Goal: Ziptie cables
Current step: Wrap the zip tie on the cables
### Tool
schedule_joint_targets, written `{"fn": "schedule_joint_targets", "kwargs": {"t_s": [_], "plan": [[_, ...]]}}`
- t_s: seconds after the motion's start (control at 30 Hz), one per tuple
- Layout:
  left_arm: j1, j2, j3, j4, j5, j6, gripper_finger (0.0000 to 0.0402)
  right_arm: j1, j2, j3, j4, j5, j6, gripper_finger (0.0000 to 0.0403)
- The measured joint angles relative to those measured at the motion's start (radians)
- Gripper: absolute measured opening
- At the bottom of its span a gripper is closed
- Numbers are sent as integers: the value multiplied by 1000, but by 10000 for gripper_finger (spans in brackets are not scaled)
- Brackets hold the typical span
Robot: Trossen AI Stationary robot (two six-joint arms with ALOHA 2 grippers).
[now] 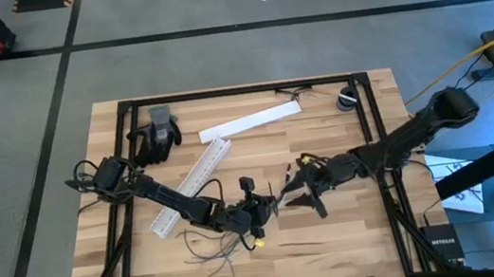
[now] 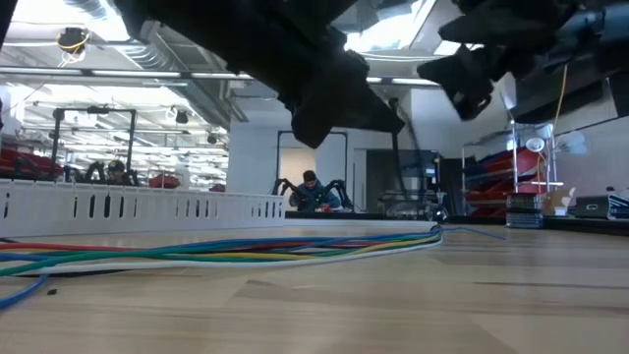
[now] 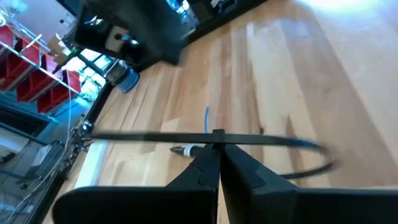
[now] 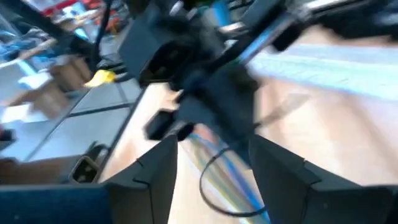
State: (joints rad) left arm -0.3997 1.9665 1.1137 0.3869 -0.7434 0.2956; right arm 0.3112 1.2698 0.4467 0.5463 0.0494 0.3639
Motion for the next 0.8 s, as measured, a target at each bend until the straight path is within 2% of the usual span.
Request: {"fn": "schedule_joint_targets", "kwargs": {"t_s": [0.1, 0.17, 0.37, 0.5, 0.8], "plan": [[-8, 0, 0, 0, 0, 8, 0, -17, -62, 1, -64, 89, -29, 192], [-7, 0, 0, 5, 0, 17, 0, -53, -59, 1, -75, 95, -25, 190], [-6, 0, 0, 23, 0, 17, 0, -140, 50, -1, -42, -53, 105, 173], [-7, -1, 0, 20, 0, 15, 0, -142, 146, 0, 175, -150, 139, 163], [-6, -1, 0, 16, -1, 15, 0, -142, 274, 69, 207, -188, 163, 153]]}}
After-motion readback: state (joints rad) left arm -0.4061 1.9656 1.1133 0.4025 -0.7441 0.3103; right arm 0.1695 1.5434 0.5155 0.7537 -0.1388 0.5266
